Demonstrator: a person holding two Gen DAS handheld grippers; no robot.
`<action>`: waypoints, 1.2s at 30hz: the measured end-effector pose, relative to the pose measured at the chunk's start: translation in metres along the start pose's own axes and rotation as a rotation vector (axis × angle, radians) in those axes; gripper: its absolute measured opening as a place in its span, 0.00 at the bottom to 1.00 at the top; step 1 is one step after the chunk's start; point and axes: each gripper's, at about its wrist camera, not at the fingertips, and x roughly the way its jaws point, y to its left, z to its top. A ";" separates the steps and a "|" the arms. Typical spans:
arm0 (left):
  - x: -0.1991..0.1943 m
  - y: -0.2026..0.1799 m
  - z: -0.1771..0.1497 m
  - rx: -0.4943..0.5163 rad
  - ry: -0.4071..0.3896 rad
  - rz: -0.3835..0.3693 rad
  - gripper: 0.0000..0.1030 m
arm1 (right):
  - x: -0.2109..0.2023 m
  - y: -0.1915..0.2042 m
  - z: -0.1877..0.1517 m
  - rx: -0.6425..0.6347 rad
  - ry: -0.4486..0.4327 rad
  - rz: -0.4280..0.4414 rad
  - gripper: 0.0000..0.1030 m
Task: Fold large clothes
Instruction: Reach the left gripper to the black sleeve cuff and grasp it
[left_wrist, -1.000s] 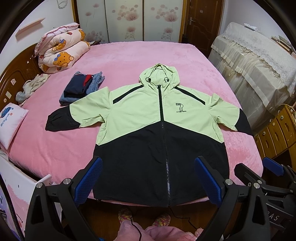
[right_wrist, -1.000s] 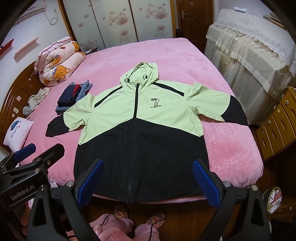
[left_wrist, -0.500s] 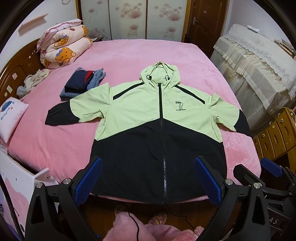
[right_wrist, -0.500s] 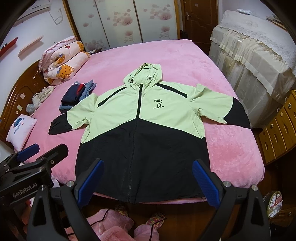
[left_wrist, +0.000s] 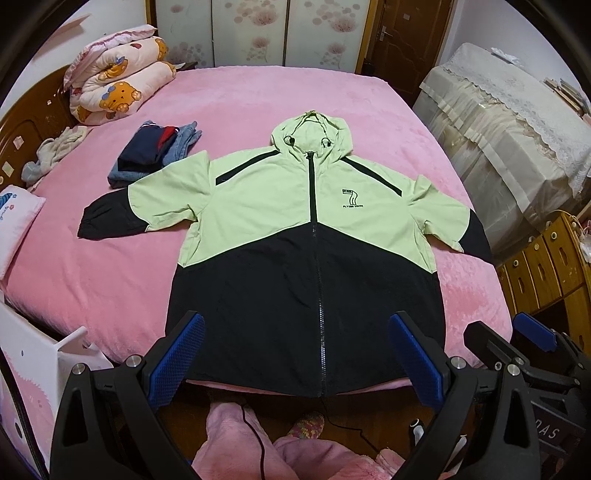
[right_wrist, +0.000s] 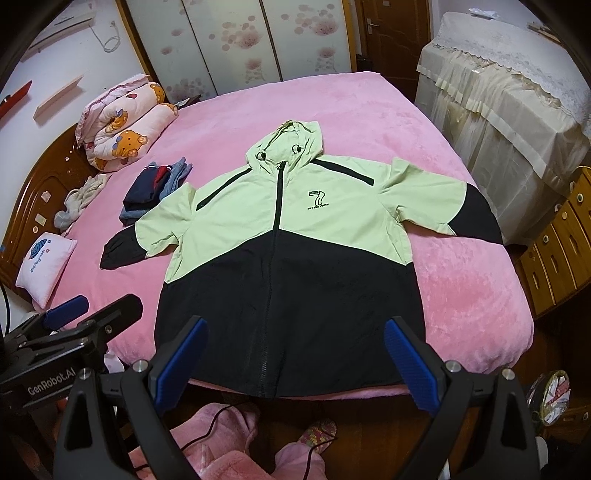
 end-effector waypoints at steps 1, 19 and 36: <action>0.001 0.003 0.000 0.000 0.005 -0.007 0.96 | 0.001 0.001 0.000 0.004 0.002 -0.002 0.94; 0.133 0.166 -0.005 -0.195 0.478 -0.039 0.96 | 0.124 0.073 -0.009 0.152 0.348 -0.081 0.88; 0.263 0.475 0.029 -0.745 0.358 0.027 0.96 | 0.278 0.233 0.002 0.110 0.525 -0.161 0.88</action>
